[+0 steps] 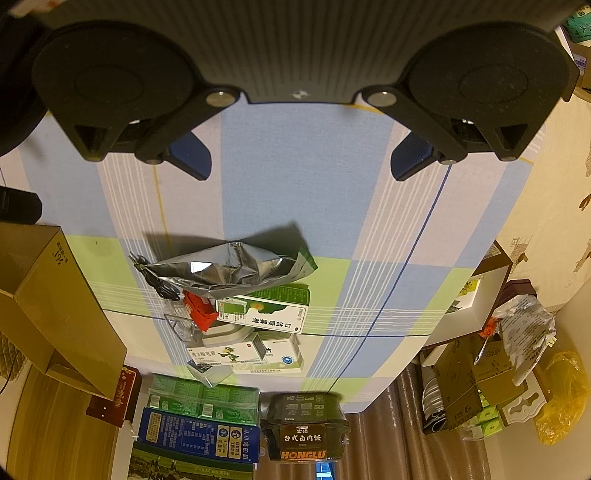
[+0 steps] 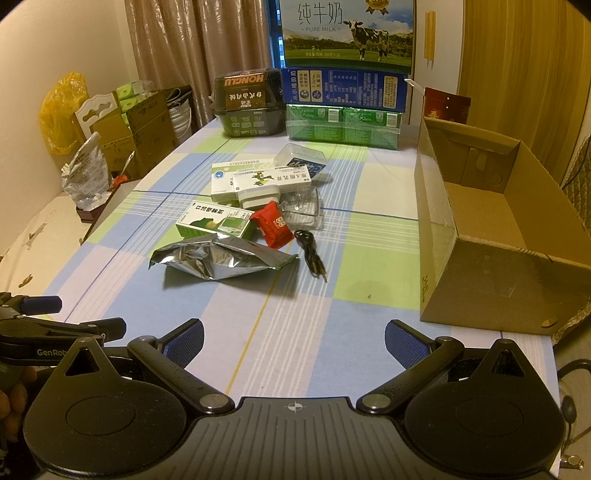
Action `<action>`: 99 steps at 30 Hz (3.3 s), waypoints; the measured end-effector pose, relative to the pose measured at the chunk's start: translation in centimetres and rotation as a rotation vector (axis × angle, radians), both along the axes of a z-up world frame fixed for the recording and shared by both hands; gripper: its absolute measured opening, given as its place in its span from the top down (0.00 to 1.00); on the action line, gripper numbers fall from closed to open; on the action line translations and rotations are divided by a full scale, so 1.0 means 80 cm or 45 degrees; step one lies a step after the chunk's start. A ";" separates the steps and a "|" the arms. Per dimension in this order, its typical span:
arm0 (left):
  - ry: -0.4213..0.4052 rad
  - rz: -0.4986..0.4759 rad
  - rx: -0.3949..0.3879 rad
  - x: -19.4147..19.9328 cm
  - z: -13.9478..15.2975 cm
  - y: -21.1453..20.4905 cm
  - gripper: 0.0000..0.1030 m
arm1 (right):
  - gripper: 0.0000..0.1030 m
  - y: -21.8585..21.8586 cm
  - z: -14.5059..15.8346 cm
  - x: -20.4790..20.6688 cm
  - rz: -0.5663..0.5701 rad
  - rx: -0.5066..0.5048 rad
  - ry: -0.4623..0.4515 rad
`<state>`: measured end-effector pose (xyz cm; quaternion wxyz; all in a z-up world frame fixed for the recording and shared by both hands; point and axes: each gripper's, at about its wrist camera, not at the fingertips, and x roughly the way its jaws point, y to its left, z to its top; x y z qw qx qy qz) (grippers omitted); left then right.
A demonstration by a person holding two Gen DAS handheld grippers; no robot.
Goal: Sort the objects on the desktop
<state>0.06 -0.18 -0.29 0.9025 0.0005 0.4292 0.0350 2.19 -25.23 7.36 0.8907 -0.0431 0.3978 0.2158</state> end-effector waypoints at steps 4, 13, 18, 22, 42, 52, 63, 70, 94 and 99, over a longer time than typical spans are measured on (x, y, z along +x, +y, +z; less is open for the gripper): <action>-0.001 0.003 0.000 0.000 0.000 0.000 0.01 | 0.02 0.000 0.000 0.000 0.001 -0.002 0.000; -0.002 0.015 0.000 0.000 0.000 0.000 0.01 | 0.02 0.000 -0.001 0.000 0.001 -0.004 -0.001; -0.003 0.020 0.000 0.000 0.000 0.000 0.01 | 0.02 0.001 -0.001 0.001 0.001 -0.005 -0.002; -0.004 0.024 -0.001 0.000 0.000 0.000 0.01 | 0.02 0.000 -0.001 0.000 0.002 -0.005 -0.003; -0.059 -0.240 -0.014 0.036 0.044 0.054 0.01 | 0.02 0.018 0.036 0.036 0.614 -0.189 -0.255; -0.086 -0.680 0.260 0.098 0.045 0.059 0.01 | 0.02 0.094 -0.013 0.078 1.076 -0.449 -0.307; -0.008 -1.063 0.396 0.175 0.010 0.045 0.01 | 0.02 0.151 -0.088 0.120 1.341 -0.595 -0.282; 0.048 -1.144 0.433 0.209 -0.018 0.047 0.01 | 0.17 0.180 -0.120 0.139 1.430 -0.675 -0.289; 0.066 -1.187 0.463 0.228 -0.029 0.055 0.01 | 0.65 0.205 -0.150 0.176 1.380 -0.701 -0.164; 0.077 -1.235 0.467 0.227 -0.030 0.049 0.01 | 0.68 0.180 -0.142 0.180 1.280 -0.675 -0.053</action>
